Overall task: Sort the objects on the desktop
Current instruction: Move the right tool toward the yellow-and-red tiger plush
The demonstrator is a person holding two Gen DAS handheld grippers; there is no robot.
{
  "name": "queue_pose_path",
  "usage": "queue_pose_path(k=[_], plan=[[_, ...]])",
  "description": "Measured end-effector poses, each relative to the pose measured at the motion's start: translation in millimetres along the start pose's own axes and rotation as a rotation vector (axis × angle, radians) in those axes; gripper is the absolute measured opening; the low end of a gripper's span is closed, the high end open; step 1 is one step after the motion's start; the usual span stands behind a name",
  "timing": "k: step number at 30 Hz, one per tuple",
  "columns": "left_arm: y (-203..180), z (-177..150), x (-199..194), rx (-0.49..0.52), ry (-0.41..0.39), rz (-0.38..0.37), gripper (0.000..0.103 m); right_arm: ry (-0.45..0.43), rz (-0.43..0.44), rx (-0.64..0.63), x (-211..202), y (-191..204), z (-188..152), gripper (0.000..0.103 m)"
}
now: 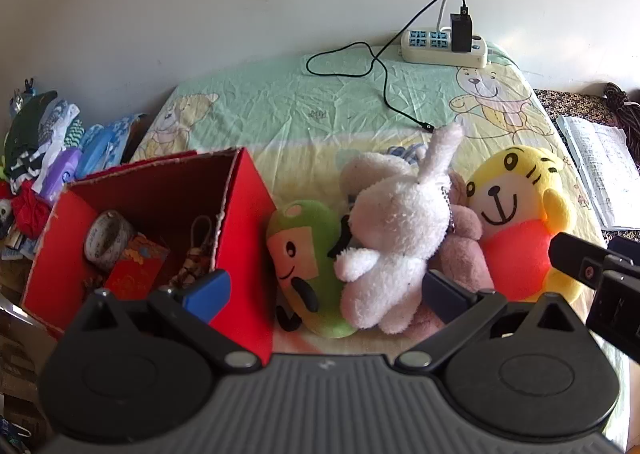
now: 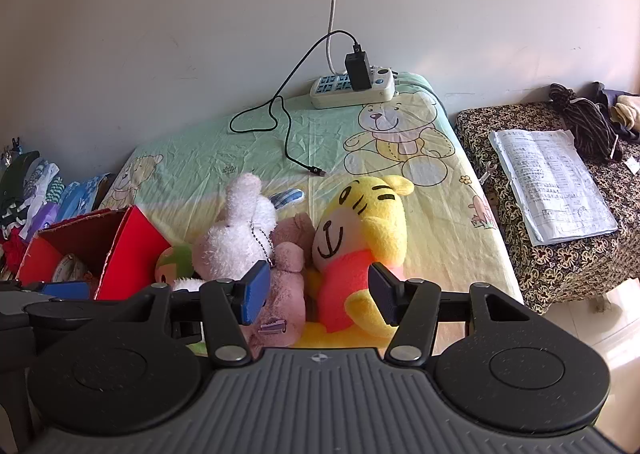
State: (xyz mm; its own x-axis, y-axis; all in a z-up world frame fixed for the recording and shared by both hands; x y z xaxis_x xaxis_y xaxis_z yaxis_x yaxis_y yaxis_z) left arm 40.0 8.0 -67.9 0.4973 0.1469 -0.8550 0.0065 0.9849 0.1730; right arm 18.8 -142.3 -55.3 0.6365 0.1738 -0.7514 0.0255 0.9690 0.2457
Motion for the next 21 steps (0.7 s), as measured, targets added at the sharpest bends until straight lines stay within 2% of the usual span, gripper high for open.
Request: queue_pose_path(k=[21], plan=[[-8.2, -3.3, 3.2, 0.004, 0.021, 0.015, 0.102, 0.014, 0.016, -0.009, 0.7, -5.4, -2.4, 0.06]])
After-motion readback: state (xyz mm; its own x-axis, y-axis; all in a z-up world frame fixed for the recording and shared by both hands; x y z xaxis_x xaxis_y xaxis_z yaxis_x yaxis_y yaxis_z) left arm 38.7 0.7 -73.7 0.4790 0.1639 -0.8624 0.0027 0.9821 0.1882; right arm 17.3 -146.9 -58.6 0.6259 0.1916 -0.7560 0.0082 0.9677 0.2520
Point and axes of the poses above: each gripper's, at about its wrist camera, not at the fingertips, and x roughly the way its jaws point, y to its left, z to its top, the point moved 7 cm from there along x, roughly the way its jaws point, and after that the axes turned 5 degrees about y, right-handed, at the moved point
